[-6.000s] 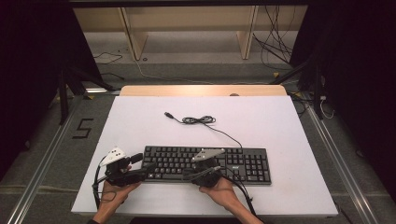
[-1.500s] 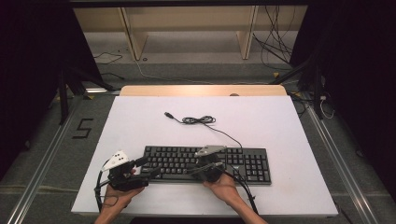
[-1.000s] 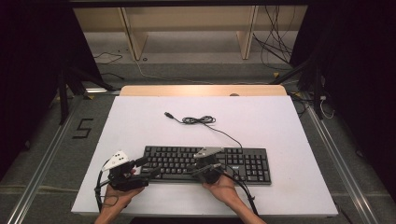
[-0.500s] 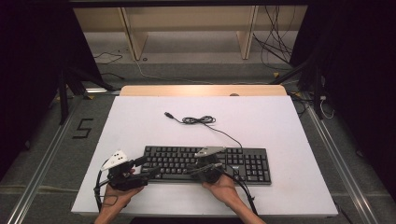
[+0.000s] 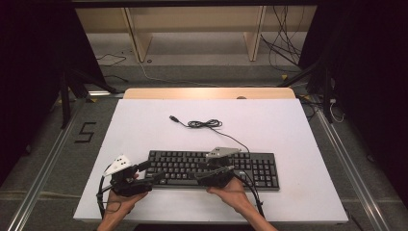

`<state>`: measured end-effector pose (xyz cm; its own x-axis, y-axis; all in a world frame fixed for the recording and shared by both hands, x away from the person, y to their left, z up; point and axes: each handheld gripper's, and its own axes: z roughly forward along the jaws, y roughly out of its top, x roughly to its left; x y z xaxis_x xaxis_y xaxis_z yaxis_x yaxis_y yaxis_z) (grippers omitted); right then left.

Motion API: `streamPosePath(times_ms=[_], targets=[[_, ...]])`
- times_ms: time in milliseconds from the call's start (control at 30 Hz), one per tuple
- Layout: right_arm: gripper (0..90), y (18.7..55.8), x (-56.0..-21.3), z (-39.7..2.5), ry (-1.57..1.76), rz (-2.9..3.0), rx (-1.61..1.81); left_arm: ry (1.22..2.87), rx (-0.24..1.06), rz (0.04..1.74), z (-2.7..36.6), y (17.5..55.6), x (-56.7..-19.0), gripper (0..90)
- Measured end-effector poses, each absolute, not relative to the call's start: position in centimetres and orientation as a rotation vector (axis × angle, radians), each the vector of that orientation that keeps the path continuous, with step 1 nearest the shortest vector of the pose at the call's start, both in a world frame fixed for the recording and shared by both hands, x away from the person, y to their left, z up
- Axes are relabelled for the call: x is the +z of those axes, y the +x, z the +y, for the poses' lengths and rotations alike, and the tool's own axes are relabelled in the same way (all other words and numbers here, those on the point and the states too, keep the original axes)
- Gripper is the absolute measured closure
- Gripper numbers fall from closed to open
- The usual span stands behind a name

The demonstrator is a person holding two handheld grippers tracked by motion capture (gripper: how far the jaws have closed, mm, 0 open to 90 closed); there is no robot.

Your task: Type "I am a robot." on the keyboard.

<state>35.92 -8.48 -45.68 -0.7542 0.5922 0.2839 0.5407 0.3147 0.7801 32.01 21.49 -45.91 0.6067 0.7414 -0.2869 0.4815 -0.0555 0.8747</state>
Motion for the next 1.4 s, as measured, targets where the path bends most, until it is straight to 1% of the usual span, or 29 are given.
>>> streamPosePath(times_ms=[100,367,467,567,800,1133,1267,1400], targets=[[42.5,35.9,-45.6,-8.5,1.079,2.497,1.462,1.703,0.288,1.013,21.5,32.0,-45.9,26.3],[41.8,35.7,-45.7,-8.3,1.077,2.512,1.464,1.700,0.287,1.019,21.6,32.1,-46.0,26.2],[42.3,35.6,-45.7,-8.1,1.077,2.520,1.463,1.694,0.287,1.023,21.6,32.1,-46.0,26.2],[44.8,35.5,-45.8,-8.0,1.068,2.532,1.459,1.695,0.289,1.020,21.6,32.1,-46.0,26.2],[58.1,35.1,-46.1,-7.4,1.045,2.565,1.436,1.694,0.290,1.019,21.6,32.1,-46.0,26.2],[84.4,34.6,-46.6,-7.0,1.010,2.588,1.390,1.694,0.291,1.019,21.7,32.1,-46.0,26.2],[90.0,34.6,-46.9,-6.8,1.009,2.597,1.362,1.692,0.290,1.019,21.7,32.1,-46.0,26.2],[90.0,34.6,-47.1,-6.7,1.000,2.606,1.347,1.692,0.291,1.020,21.7,32.1,-46.0,26.2]])
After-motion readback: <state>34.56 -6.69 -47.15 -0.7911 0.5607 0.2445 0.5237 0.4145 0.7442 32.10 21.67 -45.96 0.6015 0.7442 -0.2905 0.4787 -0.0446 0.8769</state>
